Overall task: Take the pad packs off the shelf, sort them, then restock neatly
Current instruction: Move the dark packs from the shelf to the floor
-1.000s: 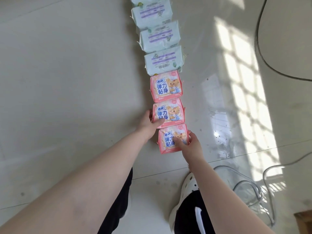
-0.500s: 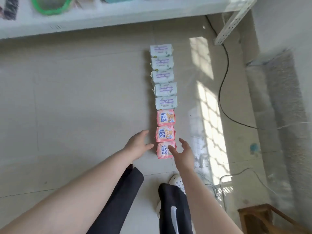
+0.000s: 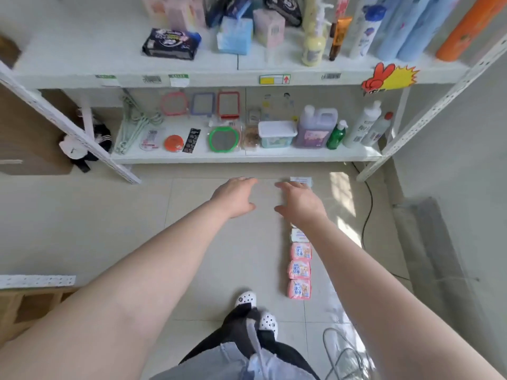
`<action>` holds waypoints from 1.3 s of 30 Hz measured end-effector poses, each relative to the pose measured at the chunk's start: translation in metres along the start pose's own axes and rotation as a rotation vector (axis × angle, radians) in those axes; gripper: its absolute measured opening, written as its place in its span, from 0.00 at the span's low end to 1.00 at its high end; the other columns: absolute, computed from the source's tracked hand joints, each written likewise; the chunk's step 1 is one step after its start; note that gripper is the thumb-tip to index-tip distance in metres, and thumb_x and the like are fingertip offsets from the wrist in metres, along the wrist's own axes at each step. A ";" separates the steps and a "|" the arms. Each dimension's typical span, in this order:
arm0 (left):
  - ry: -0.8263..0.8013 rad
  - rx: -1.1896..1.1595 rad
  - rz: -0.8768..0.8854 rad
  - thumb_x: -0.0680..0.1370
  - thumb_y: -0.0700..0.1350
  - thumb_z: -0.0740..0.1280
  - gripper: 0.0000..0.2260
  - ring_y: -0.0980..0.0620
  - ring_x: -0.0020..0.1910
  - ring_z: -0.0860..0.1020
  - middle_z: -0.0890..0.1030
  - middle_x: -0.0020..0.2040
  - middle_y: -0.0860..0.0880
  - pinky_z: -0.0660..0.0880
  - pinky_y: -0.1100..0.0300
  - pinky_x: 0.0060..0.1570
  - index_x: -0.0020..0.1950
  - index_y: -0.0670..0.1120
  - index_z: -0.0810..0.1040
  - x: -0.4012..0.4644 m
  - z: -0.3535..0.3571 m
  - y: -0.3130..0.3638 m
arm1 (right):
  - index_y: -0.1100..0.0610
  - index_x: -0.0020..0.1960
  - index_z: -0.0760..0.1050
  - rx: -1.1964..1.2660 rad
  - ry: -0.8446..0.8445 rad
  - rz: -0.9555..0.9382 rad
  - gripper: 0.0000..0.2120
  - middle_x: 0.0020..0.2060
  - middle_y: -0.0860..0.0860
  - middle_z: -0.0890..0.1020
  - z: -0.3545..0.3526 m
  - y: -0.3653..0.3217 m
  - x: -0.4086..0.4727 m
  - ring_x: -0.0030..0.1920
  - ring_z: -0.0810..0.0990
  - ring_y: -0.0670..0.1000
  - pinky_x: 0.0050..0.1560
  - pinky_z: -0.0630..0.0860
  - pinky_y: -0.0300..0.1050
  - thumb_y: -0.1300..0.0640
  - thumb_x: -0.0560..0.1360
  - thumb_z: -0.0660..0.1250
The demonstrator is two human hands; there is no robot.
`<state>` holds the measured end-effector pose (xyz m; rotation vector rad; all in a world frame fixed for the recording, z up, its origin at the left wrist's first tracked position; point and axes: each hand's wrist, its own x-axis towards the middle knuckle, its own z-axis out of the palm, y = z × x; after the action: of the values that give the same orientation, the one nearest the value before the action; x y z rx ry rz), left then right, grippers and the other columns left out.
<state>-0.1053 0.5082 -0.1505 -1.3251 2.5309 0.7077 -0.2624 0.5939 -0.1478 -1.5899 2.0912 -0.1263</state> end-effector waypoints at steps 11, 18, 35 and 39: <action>0.117 0.056 -0.150 0.74 0.46 0.69 0.30 0.46 0.70 0.67 0.70 0.70 0.46 0.68 0.55 0.64 0.74 0.49 0.63 -0.052 -0.080 -0.087 | 0.50 0.74 0.63 -0.179 0.023 -0.204 0.29 0.68 0.53 0.71 -0.032 -0.115 0.044 0.69 0.66 0.56 0.64 0.69 0.50 0.49 0.75 0.68; 0.156 0.105 -0.130 0.73 0.45 0.69 0.29 0.44 0.67 0.69 0.71 0.68 0.45 0.70 0.53 0.59 0.73 0.48 0.65 -0.029 -0.138 -0.156 | 0.50 0.72 0.66 -0.185 0.056 -0.218 0.29 0.67 0.52 0.72 -0.046 -0.188 0.110 0.67 0.69 0.57 0.60 0.71 0.49 0.49 0.73 0.70; 0.253 0.116 -0.016 0.74 0.50 0.68 0.27 0.43 0.66 0.69 0.72 0.67 0.44 0.70 0.52 0.60 0.72 0.46 0.66 0.108 -0.268 -0.243 | 0.49 0.74 0.63 -0.211 0.163 -0.134 0.30 0.67 0.53 0.72 -0.129 -0.251 0.267 0.68 0.68 0.56 0.60 0.71 0.51 0.47 0.75 0.69; 0.264 0.096 -0.048 0.75 0.52 0.68 0.29 0.43 0.68 0.68 0.70 0.70 0.44 0.69 0.52 0.63 0.74 0.47 0.64 0.153 -0.289 -0.251 | 0.50 0.74 0.63 -0.208 0.159 -0.120 0.30 0.65 0.55 0.73 -0.151 -0.243 0.314 0.67 0.69 0.57 0.60 0.71 0.52 0.47 0.75 0.69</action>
<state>0.0238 0.1324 -0.0396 -1.5283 2.6829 0.4191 -0.1749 0.1946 -0.0325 -1.8855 2.1872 -0.0815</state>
